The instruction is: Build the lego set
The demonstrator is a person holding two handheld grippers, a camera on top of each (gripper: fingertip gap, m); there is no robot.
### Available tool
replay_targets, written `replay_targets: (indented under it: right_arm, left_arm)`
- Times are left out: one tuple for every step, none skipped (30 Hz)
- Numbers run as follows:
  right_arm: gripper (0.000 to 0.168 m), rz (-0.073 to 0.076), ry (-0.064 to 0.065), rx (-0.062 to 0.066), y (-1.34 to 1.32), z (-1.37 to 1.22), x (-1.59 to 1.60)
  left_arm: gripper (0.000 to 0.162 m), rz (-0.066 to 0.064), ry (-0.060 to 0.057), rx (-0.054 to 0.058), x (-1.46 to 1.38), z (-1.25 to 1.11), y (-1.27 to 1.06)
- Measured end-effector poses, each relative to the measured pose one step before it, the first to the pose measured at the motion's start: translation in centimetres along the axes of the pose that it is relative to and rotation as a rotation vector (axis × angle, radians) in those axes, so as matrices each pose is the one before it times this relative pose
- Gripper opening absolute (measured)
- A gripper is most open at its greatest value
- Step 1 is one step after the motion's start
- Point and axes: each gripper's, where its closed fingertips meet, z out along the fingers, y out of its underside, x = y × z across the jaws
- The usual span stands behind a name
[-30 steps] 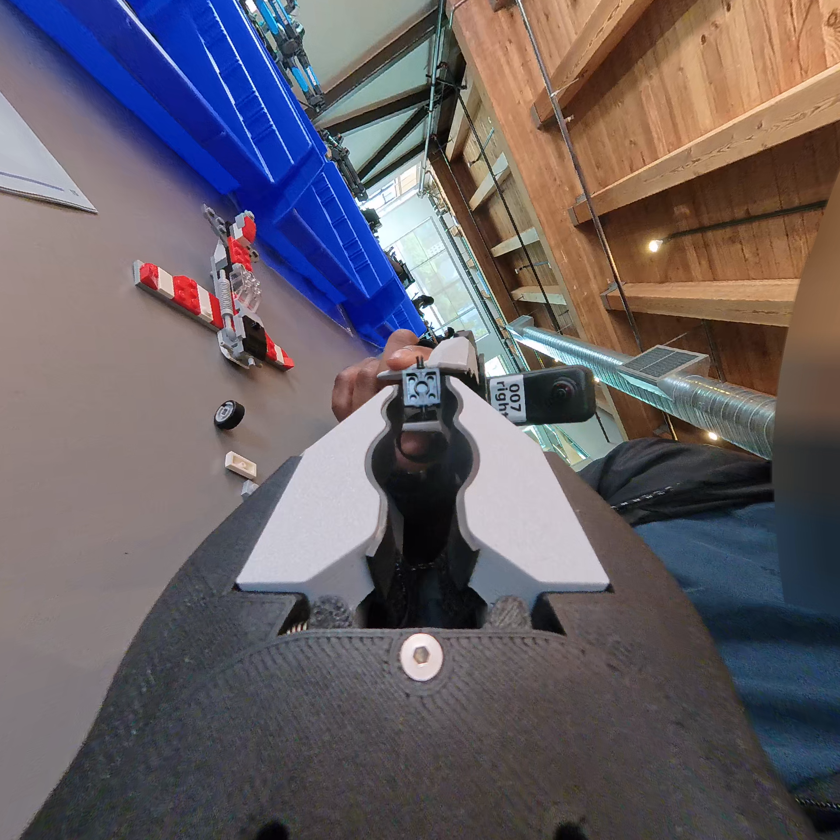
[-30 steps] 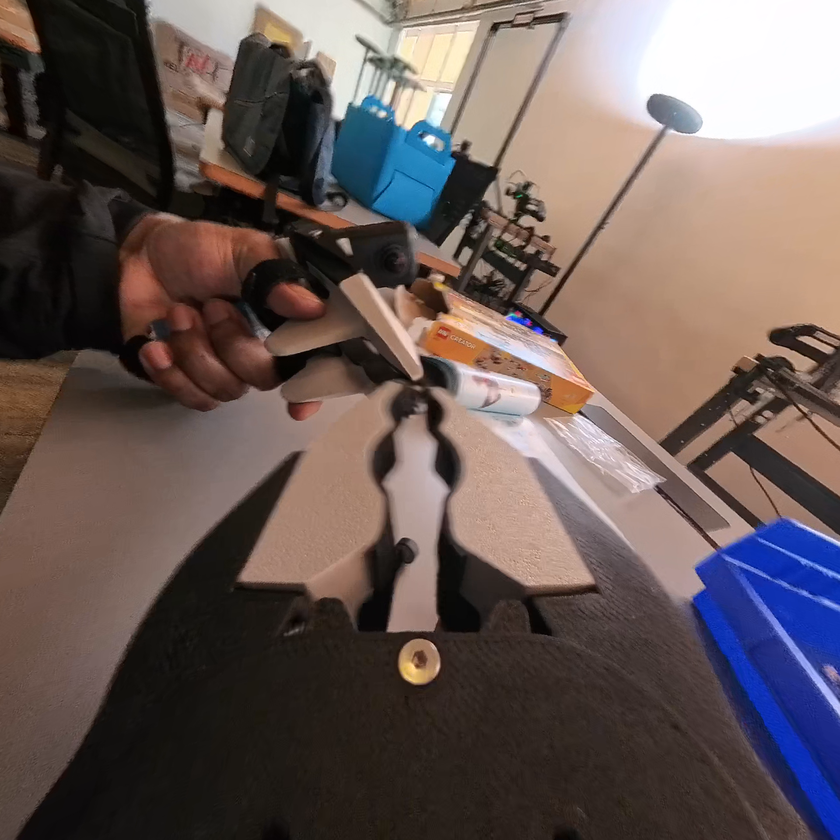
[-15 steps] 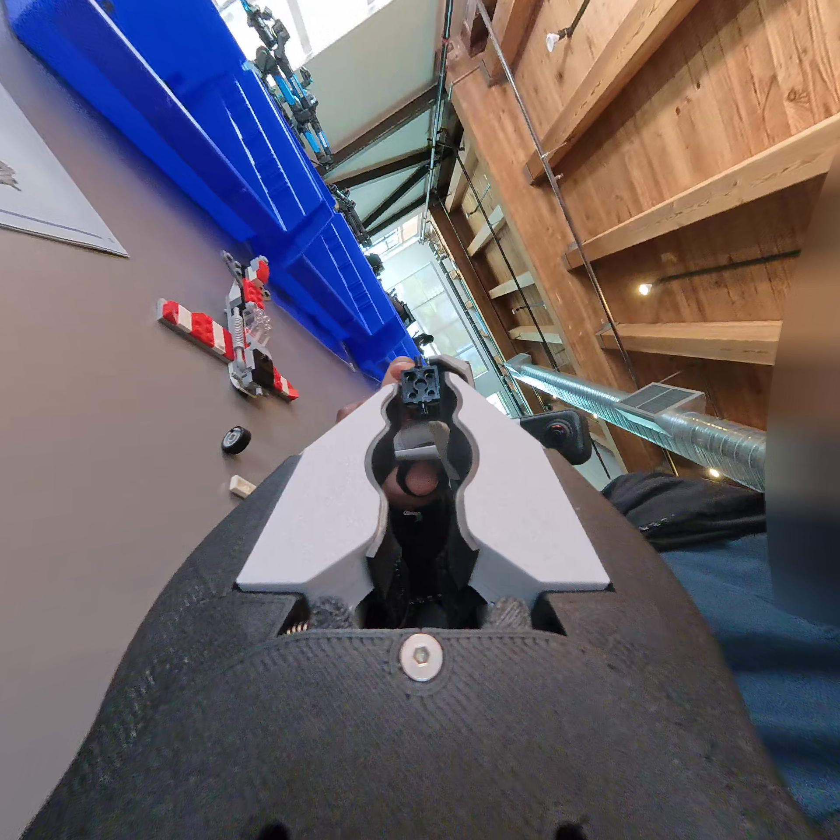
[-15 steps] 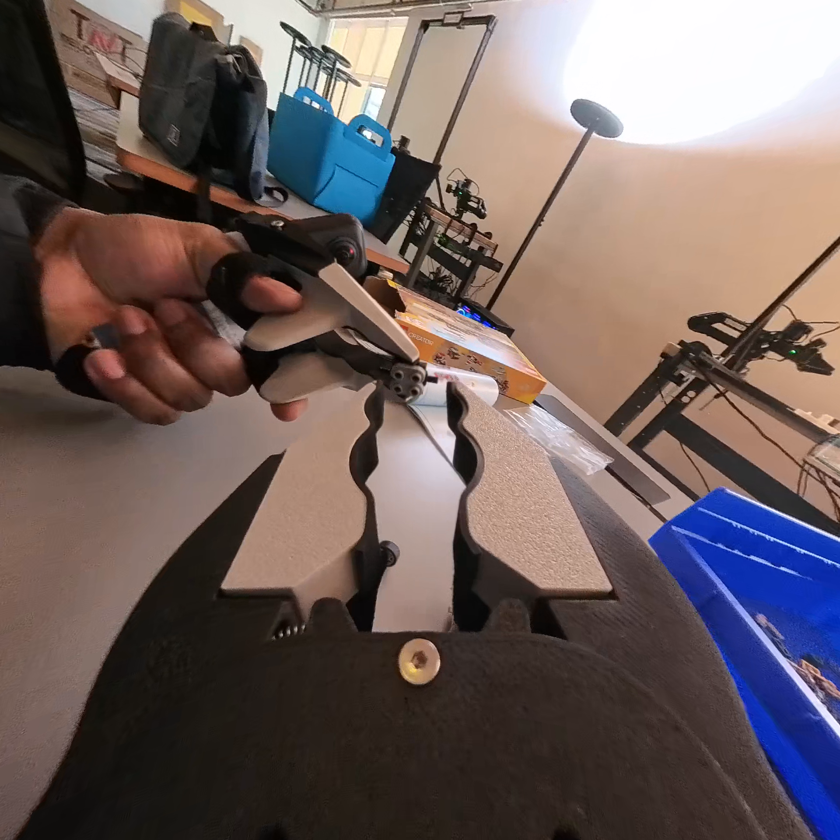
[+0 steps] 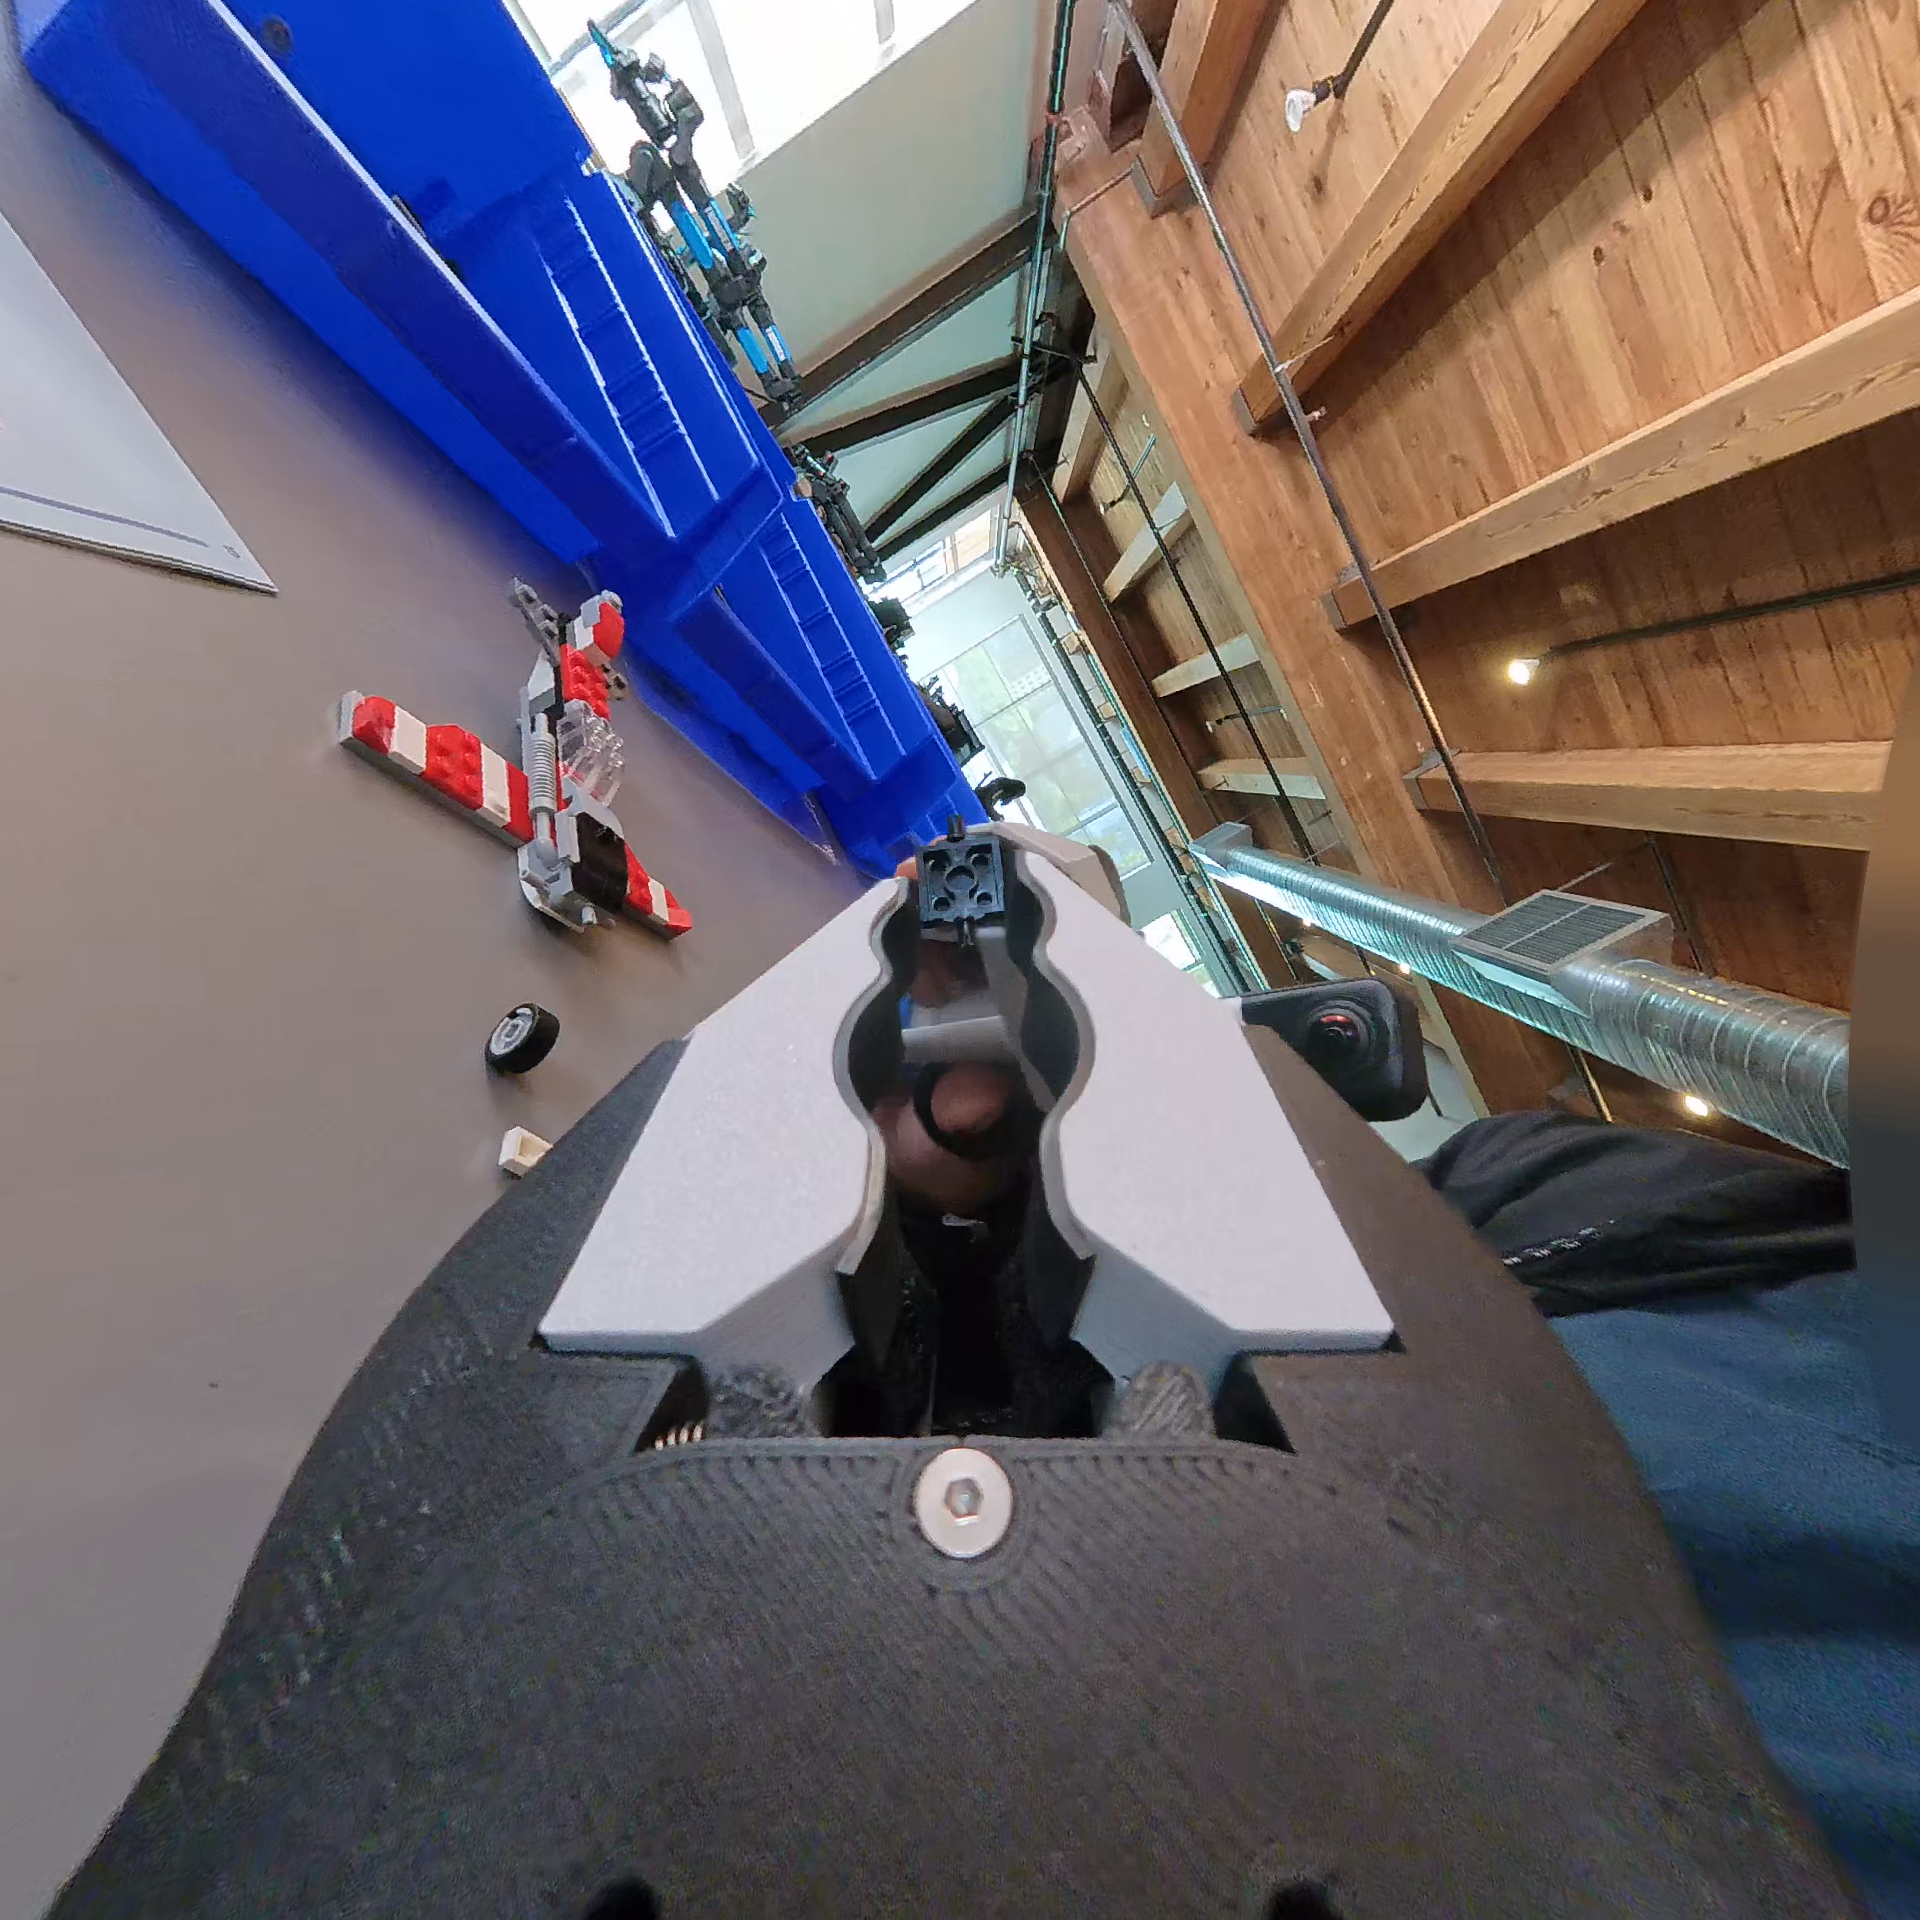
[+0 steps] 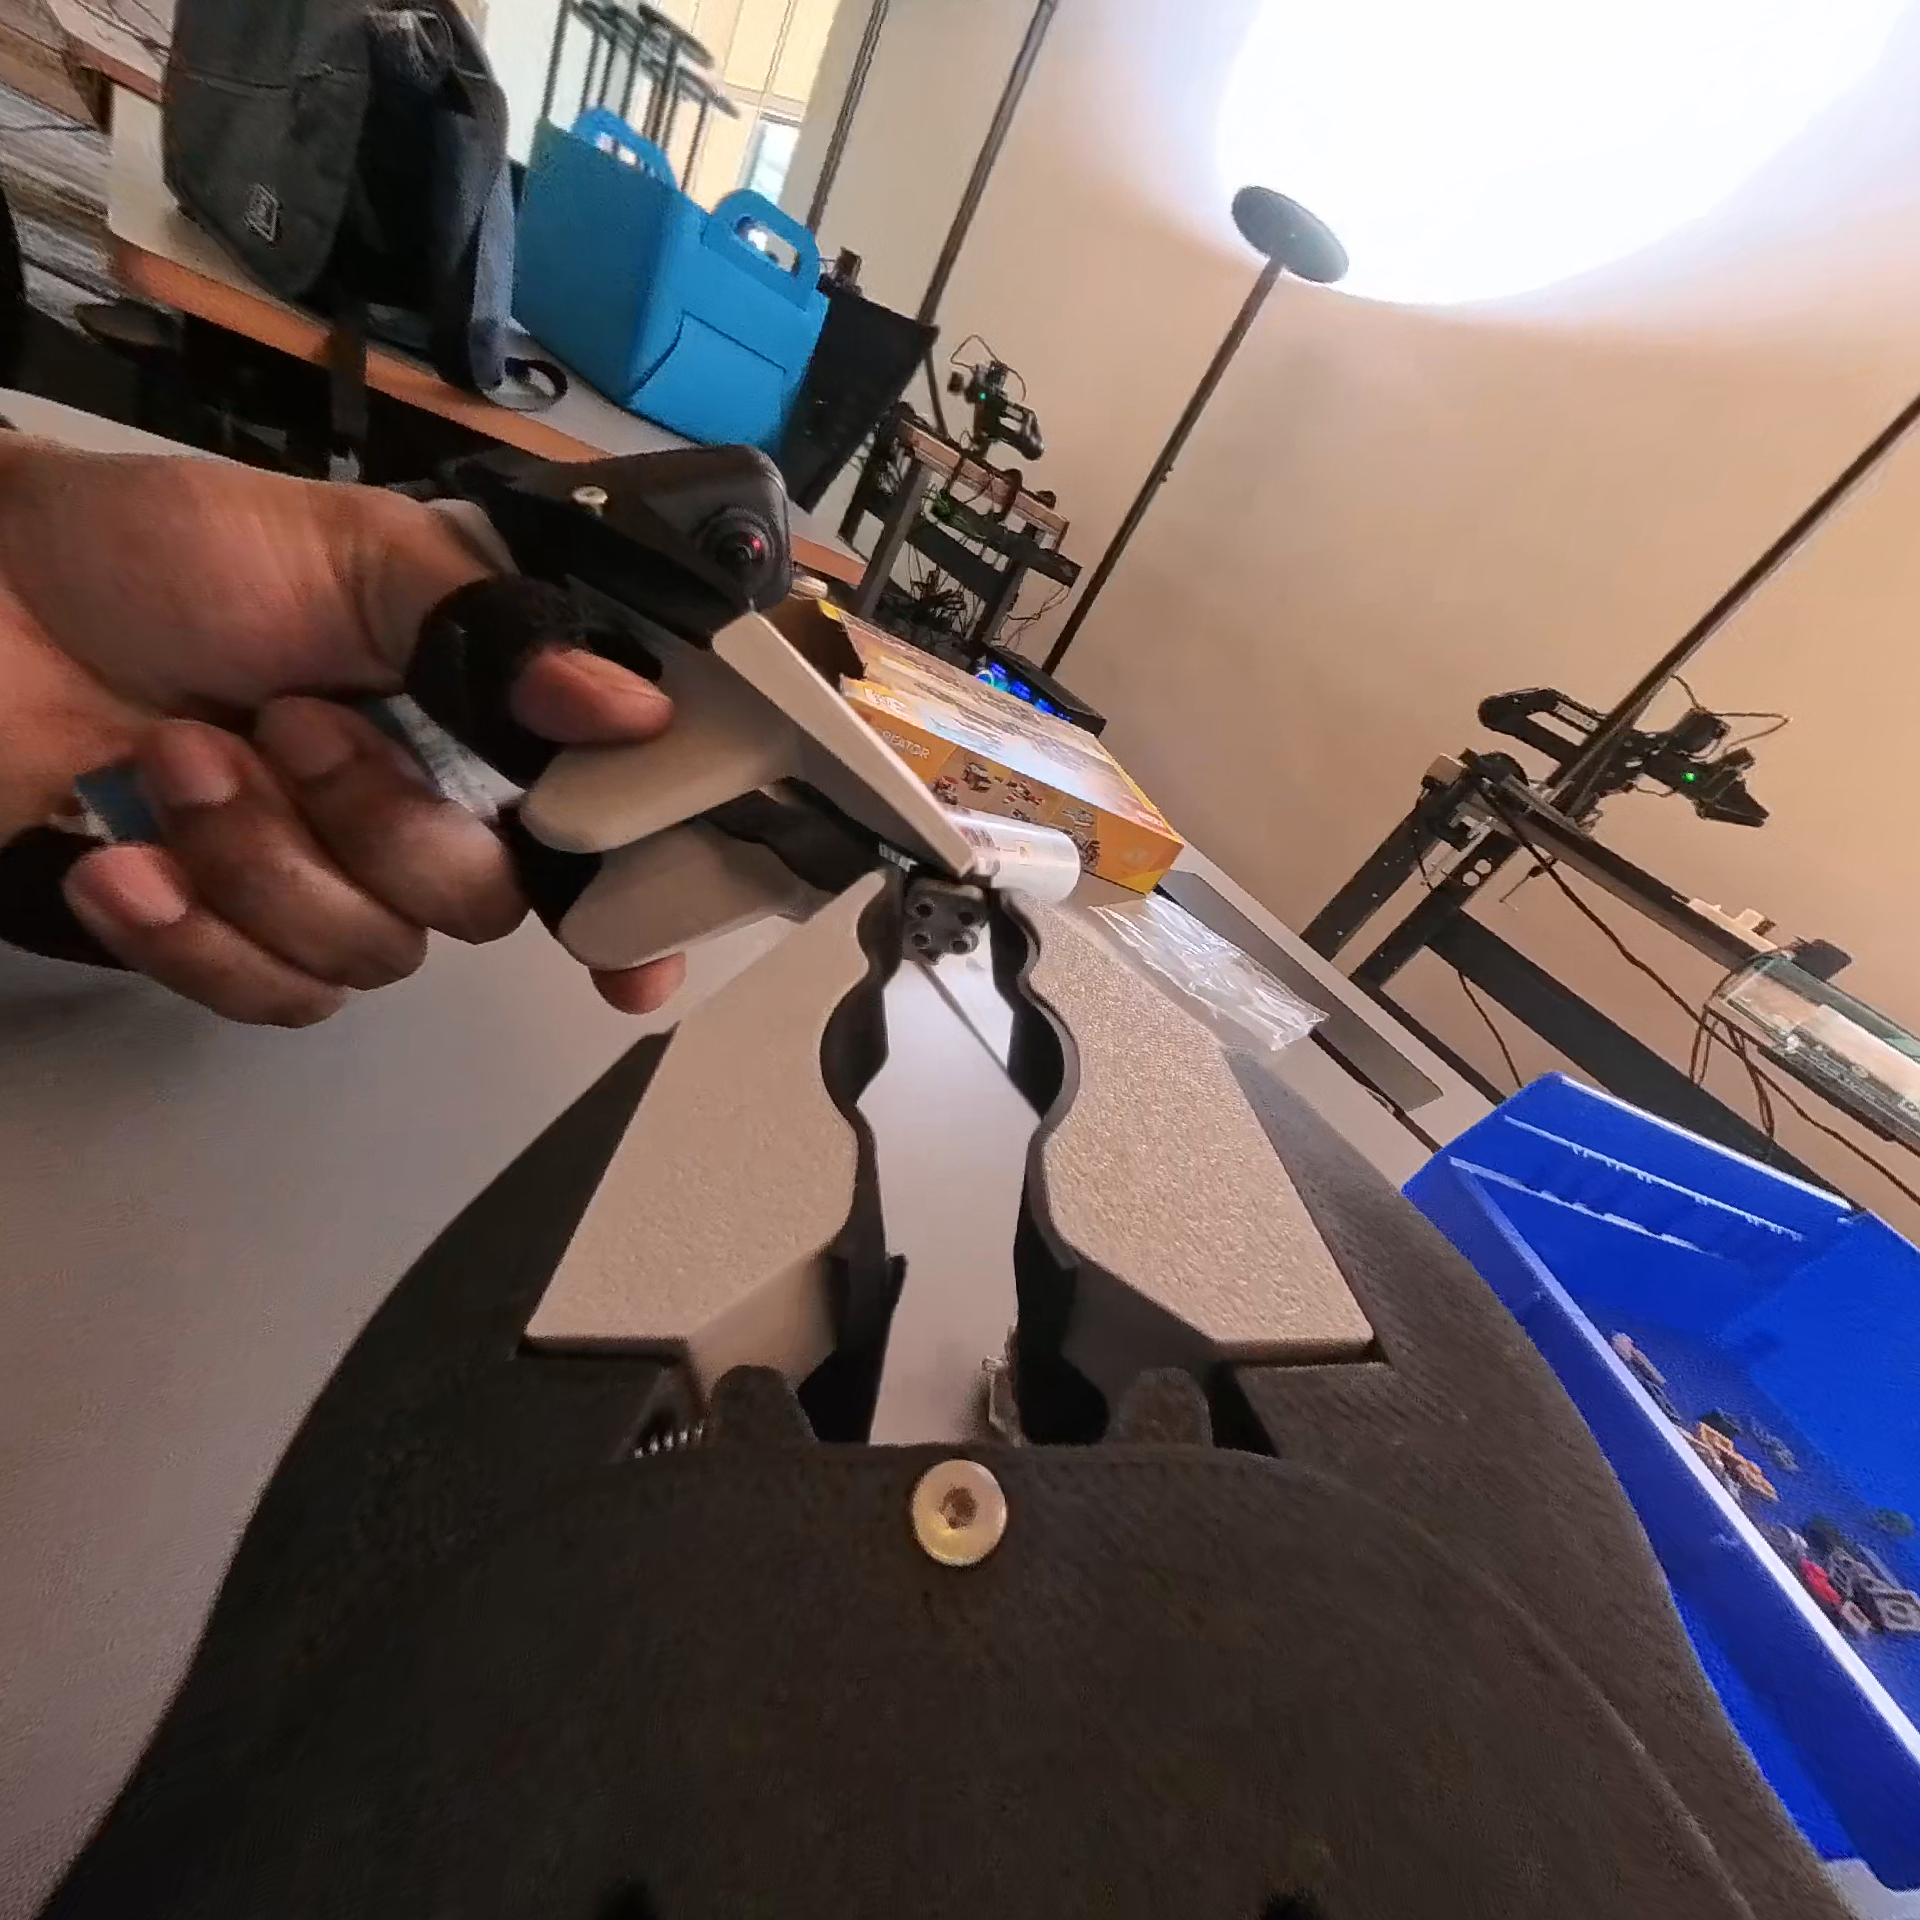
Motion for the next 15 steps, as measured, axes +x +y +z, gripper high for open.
replay_targets:
  right_arm:
    - [0.017, 0.0025, 0.0001, -0.0028, 0.057, 0.01, 0.038]
    - [0.016, 0.0049, -0.0029, -0.0006, 0.016, -0.009, 0.025]
    - [0.016, 0.0046, -0.0036, -0.0042, 0.073, 0.014, 0.006]
    - [0.016, 0.0013, -0.0037, -0.0053, 0.112, 0.019, -0.034]
    - [0.016, 0.0006, -0.0049, -0.0023, 0.044, 0.013, -0.048]
    - [0.016, 0.0033, -0.0059, 0.0005, 0.002, 0.003, -0.046]
    - [0.016, 0.0053, -0.0054, 0.0028, -0.031, -0.016, -0.03]
    - [0.016, 0.0059, -0.0052, 0.0035, -0.028, -0.026, -0.006]
    - [0.016, 0.0061, -0.0057, 0.0037, -0.031, -0.025, -0.014]
    - [0.016, 0.0067, -0.0066, 0.004, -0.027, -0.031, -0.013]
    - [0.016, 0.0071, -0.0075, 0.0032, -0.015, -0.03, -0.022]
    - [0.016, 0.0054, -0.0069, 0.0022, 0.005, -0.017, -0.011]
    - [0.016, 0.0049, -0.0045, 0.0025, -0.006, -0.022, -0.012]
    - [0.016, 0.0047, -0.0018, 0.0021, -0.027, -0.002, 0.017]
    - [0.016, -0.0004, 0.0011, -0.0021, 0.03, 0.013, 0.019]
  left_arm:
    - [0.017, -0.0034, -0.0032, 0.0037, -0.061, 0.031, -0.038]
    - [0.018, -0.0078, 0.0015, 0.0031, -0.031, 0.023, -0.028]
    - [0.017, -0.0085, -0.0001, 0.0023, -0.075, 0.012, -0.003]
    - [0.017, -0.0106, -0.0002, 0.0015, -0.106, -0.007, 0.007]
    - [0.017, -0.0117, 0.0032, 0.0004, -0.064, -0.024, 0.014]
    - [0.017, -0.0082, 0.0047, -0.0004, 0.0, -0.035, 0.019]
    - [0.016, -0.0053, 0.0041, -0.0007, 0.018, -0.012, 0.014]
    - [0.016, -0.0044, 0.0033, -0.0012, 0.031, -0.002, 0.018]
    - [0.017, -0.0044, 0.0025, -0.0013, 0.029, 0.008, 0.017]
    - [0.016, -0.0043, 0.003, -0.001, 0.025, 0.009, 0.017]
    - [0.016, -0.0064, 0.0035, -0.0006, 0.022, -0.004, 0.022]
    - [0.016, -0.0068, 0.0034, -0.0003, 0.0, 0.006, 0.019]
    - [0.016, -0.0066, 0.0045, 0.0007, 0.018, 0.011, 0.013]
    - [0.016, -0.0071, 0.0042, 0.002, 0.013, 0.011, -0.016]
    - [0.016, -0.0051, -0.0001, 0.0027, -0.027, 0.01, -0.032]
